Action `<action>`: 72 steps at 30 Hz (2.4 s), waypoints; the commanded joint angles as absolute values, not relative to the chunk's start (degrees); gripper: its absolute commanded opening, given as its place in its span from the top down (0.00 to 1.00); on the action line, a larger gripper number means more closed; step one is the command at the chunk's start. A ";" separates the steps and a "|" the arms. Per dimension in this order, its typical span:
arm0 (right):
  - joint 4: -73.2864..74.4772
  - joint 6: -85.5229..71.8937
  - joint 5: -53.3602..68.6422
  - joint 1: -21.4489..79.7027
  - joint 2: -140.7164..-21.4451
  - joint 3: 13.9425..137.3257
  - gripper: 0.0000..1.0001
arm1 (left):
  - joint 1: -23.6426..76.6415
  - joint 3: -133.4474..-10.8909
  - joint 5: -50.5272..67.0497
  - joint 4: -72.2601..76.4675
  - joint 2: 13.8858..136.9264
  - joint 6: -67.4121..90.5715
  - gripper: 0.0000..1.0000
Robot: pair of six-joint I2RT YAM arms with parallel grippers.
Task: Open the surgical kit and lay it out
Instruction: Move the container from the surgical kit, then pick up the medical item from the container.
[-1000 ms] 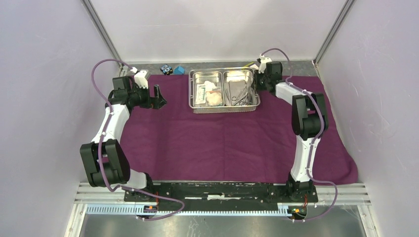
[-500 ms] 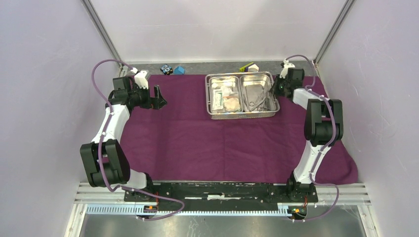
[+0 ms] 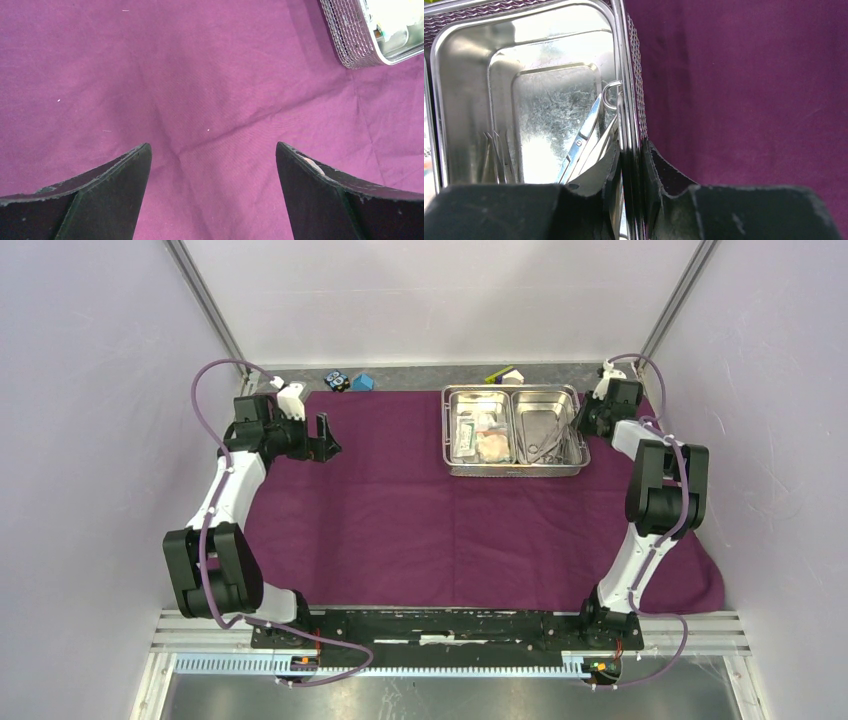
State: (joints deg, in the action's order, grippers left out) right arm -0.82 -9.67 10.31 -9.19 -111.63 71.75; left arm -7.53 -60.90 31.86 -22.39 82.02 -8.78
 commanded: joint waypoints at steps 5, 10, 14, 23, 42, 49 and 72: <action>-6.65 -13.11 10.48 -9.17 -112.57 77.20 1.00 | -6.30 -62.31 30.30 -20.65 82.31 -7.87 0.00; -6.90 -13.65 9.83 -8.96 -113.55 78.30 1.00 | -5.47 -62.75 29.82 -21.14 82.66 -8.18 0.00; -8.04 -15.90 10.89 -8.75 -113.16 76.57 1.00 | -5.11 -63.08 29.10 -21.18 82.71 -8.53 0.00; -7.44 -15.46 10.30 -7.38 -113.53 77.53 1.00 | -3.91 -64.25 28.58 -21.53 84.35 -8.55 0.00; -7.78 -1.49 12.48 -7.65 -104.85 75.32 0.33 | -1.06 -69.08 25.20 -16.52 87.66 -5.55 0.00; -7.13 3.53 16.99 -6.07 -99.21 71.63 0.31 | 3.17 -71.78 25.66 -11.57 88.77 -4.34 0.00; -4.34 18.85 21.36 -1.03 -82.42 53.71 0.32 | 32.94 -117.84 18.69 -26.28 126.80 -4.50 0.12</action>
